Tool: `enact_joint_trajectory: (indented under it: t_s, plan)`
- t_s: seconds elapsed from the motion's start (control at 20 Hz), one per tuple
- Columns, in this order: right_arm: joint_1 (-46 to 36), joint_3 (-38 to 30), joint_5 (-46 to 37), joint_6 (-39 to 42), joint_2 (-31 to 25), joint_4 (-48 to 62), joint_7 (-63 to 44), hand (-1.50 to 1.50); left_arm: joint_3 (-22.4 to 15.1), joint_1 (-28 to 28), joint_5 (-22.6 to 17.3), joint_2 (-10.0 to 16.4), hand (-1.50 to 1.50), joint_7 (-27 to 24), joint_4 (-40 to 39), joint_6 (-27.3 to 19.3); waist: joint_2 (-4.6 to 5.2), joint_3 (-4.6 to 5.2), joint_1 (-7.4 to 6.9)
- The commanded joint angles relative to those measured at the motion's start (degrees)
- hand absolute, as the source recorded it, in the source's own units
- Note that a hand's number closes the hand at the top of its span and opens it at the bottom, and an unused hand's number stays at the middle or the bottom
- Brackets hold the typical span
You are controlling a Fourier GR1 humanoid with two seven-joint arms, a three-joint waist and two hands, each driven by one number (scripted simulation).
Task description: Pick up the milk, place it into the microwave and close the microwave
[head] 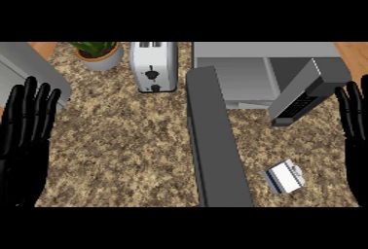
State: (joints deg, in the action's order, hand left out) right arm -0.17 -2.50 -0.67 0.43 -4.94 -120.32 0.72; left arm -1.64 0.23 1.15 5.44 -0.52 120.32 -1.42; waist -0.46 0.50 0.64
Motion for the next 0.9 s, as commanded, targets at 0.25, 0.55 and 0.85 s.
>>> enact_joint_trajectory:
  t_s: [0.25, 0.55, 0.85]
  plan:
    - [19.80, 9.53, -4.52, 4.35, 2.46, -9.12, 6.65, -1.50, 5.19, -1.25, 0.41, 0.65, -1.50, 0.88, -3.44, -1.66, 0.31, -0.53, 0.01]
    - [27.30, 18.13, 5.55, 10.06, 4.40, -10.04, 5.37, -1.50, 3.10, 4.15, -2.60, -3.90, -1.50, 2.06, -5.03, -2.53, 0.27, -0.52, 0.03]
    - [36.46, 23.68, 0.43, 9.09, 3.84, -10.75, 13.13, -1.50, 2.29, 16.37, -5.52, -3.46, -1.50, -1.07, 2.88, 1.93, 0.24, -0.50, -0.42]
